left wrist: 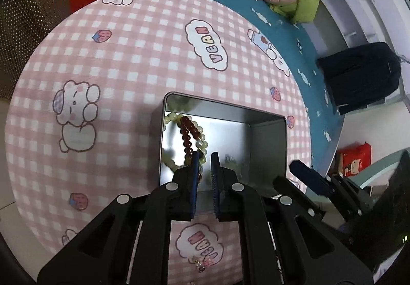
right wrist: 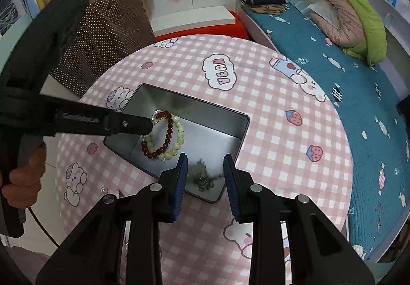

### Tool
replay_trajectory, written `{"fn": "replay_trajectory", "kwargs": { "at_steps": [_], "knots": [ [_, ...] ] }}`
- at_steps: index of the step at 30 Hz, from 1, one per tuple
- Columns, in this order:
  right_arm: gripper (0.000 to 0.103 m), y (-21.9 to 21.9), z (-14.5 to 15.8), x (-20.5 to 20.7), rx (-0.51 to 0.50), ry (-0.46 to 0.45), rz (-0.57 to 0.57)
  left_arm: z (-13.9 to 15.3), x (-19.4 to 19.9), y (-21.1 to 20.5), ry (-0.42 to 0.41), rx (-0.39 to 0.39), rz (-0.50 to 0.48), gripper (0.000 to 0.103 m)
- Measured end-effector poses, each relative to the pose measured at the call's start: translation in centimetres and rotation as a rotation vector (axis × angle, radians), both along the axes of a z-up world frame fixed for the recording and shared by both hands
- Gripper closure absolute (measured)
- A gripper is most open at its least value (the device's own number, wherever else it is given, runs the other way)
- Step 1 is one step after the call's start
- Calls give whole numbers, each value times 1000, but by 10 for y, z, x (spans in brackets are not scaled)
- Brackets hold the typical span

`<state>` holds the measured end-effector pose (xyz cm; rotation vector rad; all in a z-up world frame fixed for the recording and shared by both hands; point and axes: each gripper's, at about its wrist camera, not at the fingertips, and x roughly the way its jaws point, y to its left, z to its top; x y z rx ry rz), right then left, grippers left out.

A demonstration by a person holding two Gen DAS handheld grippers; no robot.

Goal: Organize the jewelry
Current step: 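Carry both items into the tin and open both tools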

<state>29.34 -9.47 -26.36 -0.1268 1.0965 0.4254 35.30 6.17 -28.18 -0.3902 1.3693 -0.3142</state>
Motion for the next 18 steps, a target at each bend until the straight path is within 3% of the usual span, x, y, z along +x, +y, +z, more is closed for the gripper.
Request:
{"fn": "replay_trajectory", "kwargs": {
  "at_steps": [8,9,12,13,16,18],
  "knots": [
    [75,-5,-2,2,-8,21,-42,13,-16,9,-23,21,-5,88],
    [71,-7,-2,1,-10,24,-50,17,-18,8,-27,24,-6,88],
    [42,-8,-1,-1,-31,21,-76,21,-23,12,-37,26,-6,86],
    [36,-10,1,-2,-32,16,-84,22,-25,12,-39,25,-6,82],
    [23,-12,6,-5,-37,-4,-103,27,-31,17,-55,35,-6,76],
    [21,-14,8,-7,-48,-16,-124,32,-38,18,-70,59,-14,72]
  ]
}}
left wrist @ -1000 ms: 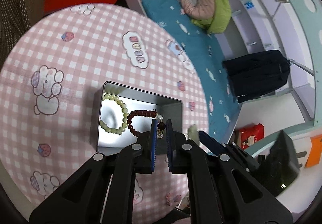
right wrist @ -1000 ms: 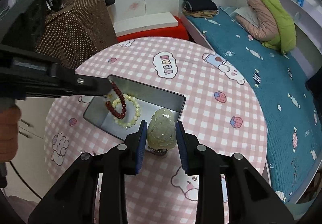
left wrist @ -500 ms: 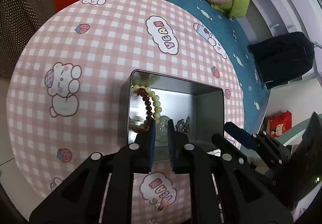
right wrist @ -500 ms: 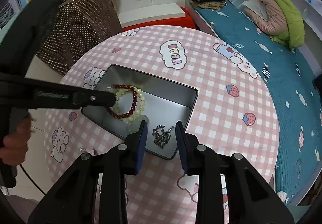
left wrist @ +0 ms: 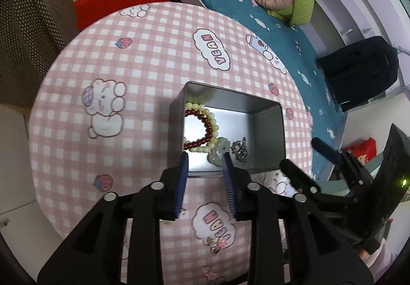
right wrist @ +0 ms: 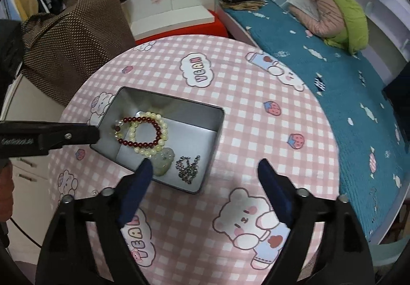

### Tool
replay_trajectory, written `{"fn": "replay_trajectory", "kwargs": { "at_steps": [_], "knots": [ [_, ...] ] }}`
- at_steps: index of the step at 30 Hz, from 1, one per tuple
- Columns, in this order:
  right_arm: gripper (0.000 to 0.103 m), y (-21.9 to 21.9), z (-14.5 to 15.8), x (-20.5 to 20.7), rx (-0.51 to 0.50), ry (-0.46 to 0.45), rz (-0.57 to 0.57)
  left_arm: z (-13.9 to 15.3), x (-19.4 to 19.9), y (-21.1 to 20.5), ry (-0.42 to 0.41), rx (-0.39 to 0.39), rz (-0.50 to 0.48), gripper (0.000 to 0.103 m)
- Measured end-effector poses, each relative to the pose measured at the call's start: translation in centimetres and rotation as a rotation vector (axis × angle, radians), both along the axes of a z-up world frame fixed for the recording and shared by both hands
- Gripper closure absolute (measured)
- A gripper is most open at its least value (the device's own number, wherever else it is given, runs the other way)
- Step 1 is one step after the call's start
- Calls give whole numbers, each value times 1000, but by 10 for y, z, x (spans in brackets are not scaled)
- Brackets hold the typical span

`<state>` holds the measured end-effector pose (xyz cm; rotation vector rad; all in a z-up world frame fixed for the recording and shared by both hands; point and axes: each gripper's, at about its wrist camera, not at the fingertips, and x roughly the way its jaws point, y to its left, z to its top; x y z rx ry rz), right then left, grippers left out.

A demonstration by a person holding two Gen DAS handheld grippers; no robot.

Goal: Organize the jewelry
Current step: 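Carry both items into the tin and open both tools, then move the left tool to the small pearl charm and grasp it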

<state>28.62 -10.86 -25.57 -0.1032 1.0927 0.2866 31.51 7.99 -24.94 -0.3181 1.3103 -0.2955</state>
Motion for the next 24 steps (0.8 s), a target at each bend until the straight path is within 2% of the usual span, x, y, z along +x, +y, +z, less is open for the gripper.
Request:
{"fn": "replay_trajectory", "kwargs": {
  "at_steps": [2,3,4,6,9,13,19,24],
  "knots": [
    [21,-3,3,-3,0,-12,-24,5,-7,1,-15,28,-24,65],
    [20,-5,4,-5,3,-16,-34,6,-11,1,-24,46,-33,56],
    [14,-6,4,-6,4,-16,-39,8,-17,2,-36,64,-42,46],
    [12,-8,4,-11,-9,-16,-57,9,-25,5,-45,73,-55,43],
    [12,-8,3,-18,-20,-14,-62,0,-35,9,-14,99,-64,37],
    [12,-3,1,-29,-44,-14,-49,-15,-47,11,21,128,-81,36],
    [12,7,-3,-45,-56,-13,-7,-35,-61,3,25,178,-142,38],
    [12,14,-8,-52,-72,-1,32,-59,-64,0,58,191,-139,52]
  ]
}}
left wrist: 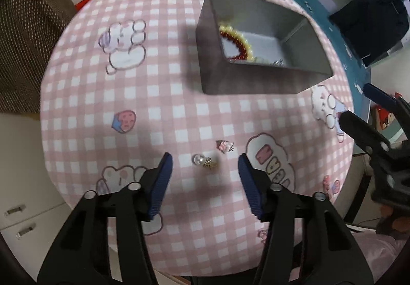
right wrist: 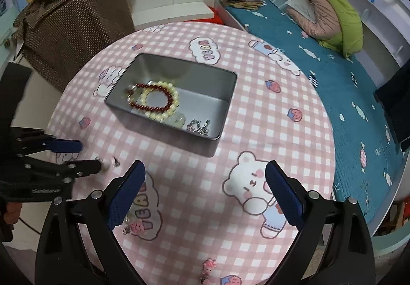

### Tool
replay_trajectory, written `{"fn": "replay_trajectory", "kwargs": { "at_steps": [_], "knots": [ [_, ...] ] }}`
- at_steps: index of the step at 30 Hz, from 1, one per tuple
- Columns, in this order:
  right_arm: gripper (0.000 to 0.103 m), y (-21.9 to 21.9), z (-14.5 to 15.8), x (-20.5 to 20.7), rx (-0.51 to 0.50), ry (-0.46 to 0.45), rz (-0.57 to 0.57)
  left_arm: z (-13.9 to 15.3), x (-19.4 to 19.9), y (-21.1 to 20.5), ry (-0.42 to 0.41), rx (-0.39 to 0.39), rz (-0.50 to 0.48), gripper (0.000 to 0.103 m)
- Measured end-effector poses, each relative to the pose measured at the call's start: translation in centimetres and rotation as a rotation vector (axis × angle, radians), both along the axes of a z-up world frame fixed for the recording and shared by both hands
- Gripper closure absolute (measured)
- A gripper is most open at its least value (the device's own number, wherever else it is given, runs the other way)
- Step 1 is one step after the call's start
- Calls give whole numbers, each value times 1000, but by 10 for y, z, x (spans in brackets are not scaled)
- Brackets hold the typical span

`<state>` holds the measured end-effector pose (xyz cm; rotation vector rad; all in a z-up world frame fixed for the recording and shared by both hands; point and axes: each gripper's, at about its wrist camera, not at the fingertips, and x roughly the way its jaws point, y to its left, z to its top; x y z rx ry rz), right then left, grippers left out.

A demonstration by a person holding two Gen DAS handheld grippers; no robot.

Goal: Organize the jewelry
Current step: 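Move the left tool to the small pearl charm and grasp it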

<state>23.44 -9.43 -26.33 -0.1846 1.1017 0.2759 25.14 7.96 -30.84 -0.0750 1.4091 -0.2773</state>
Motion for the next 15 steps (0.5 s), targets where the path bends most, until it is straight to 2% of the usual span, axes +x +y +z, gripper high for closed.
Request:
{"fn": "replay_trajectory", "kwargs": {
  "at_steps": [4,5,7,8,14,15],
  "knots": [
    [12,3,-5,-3,-8,13,19,-13,1,-1,20,0,23,64],
    [12,3,-6,-3,-9,16,23,-13,1,-1,7,0,32,65],
    [12,5,-8,-5,-11,20,32,-15,3,-2,5,1,40,80],
    [12,6,-9,-6,-13,20,36,-14,1,-1,-5,10,46,83],
    [12,15,-14,-5,11,28,81,-15,2,6,1,-6,76,86],
    [12,17,-14,-5,23,26,94,-13,2,9,2,-16,85,93]
  ]
}}
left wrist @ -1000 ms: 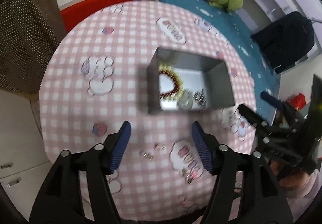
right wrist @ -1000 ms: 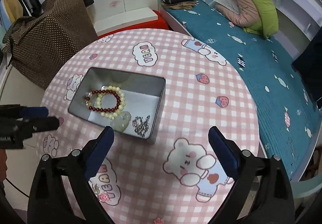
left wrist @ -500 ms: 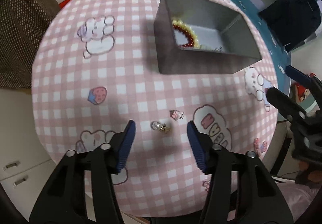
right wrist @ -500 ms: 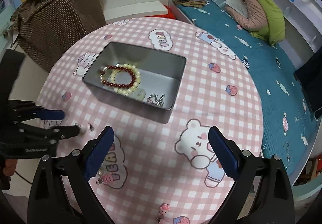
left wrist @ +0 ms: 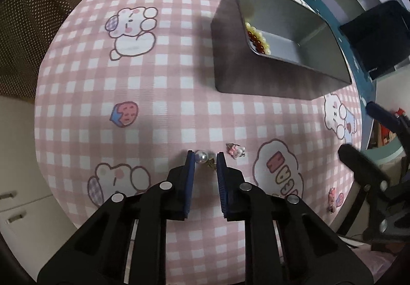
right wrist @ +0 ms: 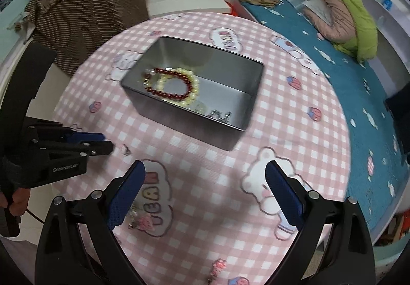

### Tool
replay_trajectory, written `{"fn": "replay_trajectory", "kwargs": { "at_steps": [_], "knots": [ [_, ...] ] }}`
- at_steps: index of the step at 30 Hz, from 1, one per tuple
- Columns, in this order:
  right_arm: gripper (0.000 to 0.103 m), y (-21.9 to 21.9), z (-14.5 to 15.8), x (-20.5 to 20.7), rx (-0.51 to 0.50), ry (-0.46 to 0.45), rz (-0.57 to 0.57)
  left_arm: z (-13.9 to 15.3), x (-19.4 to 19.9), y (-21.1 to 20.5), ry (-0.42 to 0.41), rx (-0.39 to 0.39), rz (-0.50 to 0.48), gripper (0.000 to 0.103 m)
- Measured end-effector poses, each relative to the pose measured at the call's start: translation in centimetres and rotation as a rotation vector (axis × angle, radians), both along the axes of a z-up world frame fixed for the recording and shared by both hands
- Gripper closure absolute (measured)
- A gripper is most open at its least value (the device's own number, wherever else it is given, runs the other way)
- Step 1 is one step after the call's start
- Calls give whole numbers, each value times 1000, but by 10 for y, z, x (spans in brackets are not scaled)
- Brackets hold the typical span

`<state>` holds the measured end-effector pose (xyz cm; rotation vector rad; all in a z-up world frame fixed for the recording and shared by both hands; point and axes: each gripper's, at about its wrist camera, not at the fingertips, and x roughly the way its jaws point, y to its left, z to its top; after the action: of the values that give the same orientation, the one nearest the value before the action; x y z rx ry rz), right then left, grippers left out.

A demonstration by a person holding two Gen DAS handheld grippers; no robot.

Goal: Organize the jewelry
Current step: 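Move the left tool to the small pearl charm and grasp it, then lift the pearl charm with the left tool toward the tin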

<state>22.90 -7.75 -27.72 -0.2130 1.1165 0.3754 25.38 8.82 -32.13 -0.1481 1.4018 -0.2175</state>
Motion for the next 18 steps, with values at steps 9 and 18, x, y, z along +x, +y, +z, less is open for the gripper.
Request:
{"fn": "replay_trajectory", "kwargs": {
  "at_steps": [9,18],
  "knots": [
    [36,40,-14,1,86,3,177,8,-4,19,-5,-17,60,99],
    [50,67,-26,-4,84,9,296,4,-8,12,3,-7,38,83]
  ]
}}
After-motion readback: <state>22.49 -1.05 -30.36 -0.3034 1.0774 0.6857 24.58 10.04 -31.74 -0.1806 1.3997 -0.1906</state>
